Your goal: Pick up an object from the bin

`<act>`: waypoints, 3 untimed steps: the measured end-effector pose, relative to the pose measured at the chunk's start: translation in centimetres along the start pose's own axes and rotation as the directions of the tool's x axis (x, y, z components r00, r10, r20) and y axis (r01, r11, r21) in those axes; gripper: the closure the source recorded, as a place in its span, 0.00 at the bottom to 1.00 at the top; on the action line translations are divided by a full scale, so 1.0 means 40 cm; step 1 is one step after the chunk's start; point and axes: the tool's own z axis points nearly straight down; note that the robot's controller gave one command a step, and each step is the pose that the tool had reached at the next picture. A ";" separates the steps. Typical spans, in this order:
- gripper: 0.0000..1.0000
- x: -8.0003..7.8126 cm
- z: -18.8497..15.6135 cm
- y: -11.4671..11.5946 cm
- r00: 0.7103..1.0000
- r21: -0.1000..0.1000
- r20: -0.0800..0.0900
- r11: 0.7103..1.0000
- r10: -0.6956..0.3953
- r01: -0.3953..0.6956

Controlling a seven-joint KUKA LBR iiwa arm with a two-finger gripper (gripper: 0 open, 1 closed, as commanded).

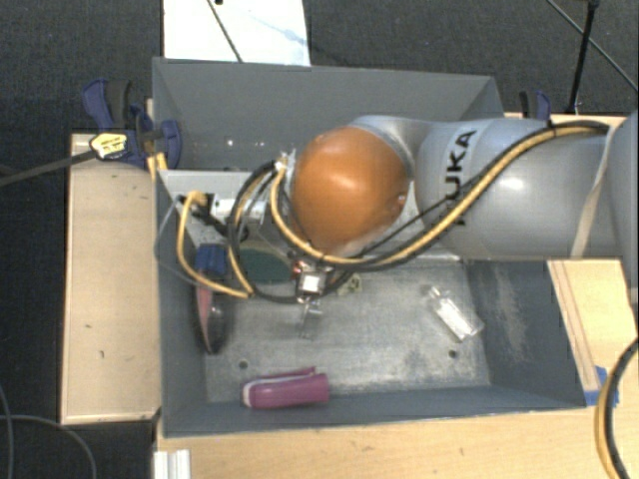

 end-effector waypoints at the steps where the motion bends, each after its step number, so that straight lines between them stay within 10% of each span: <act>1: 0.00 -0.260 -0.107 -0.088 1.000 0.004 -0.003 1.000 0.024 -0.024; 2: 0.00 -0.219 -0.047 -0.119 0.899 0.011 -0.004 0.899 0.439 -0.439; 3: 0.00 -0.236 -0.006 0.033 0.997 0.003 -0.006 0.998 0.070 -0.070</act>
Offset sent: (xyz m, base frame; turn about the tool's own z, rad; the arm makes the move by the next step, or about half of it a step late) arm -0.0890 0.0529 0.0411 0.0319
